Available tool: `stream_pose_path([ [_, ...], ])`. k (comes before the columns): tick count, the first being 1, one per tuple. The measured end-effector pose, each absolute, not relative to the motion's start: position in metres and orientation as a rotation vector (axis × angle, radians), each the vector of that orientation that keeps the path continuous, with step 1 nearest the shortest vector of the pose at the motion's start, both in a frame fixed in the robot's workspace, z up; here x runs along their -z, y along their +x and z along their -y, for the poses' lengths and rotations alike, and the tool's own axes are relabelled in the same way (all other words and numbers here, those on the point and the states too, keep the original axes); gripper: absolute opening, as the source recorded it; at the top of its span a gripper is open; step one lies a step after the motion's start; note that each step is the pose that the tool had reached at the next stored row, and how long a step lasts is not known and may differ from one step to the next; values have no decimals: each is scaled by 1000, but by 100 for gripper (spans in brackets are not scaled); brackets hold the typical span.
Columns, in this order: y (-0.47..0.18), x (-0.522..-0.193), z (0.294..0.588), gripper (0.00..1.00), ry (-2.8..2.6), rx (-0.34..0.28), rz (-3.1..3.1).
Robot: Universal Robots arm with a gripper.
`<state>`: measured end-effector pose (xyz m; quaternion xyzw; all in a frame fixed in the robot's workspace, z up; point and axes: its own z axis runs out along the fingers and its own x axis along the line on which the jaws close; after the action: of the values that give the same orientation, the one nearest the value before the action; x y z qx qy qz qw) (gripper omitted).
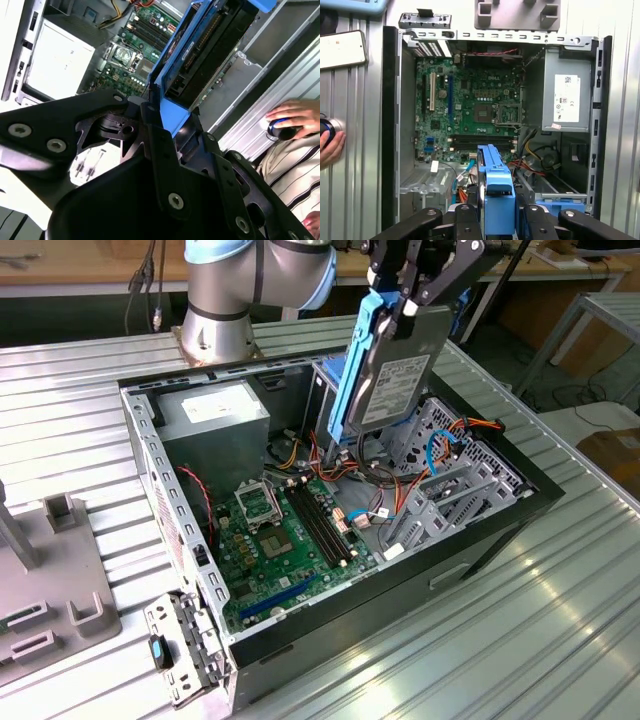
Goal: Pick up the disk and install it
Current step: 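Pick up the disk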
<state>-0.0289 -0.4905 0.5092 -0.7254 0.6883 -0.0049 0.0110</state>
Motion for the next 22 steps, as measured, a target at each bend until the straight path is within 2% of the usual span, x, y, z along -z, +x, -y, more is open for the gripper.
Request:
stream_pose_path([
  [3,-29,-509,499,36,-2263,16,-2147],
  [19,-29,-509,501,36,-2263,16,-2147],
  [22,-29,-509,513,36,-2263,16,-2148],
])
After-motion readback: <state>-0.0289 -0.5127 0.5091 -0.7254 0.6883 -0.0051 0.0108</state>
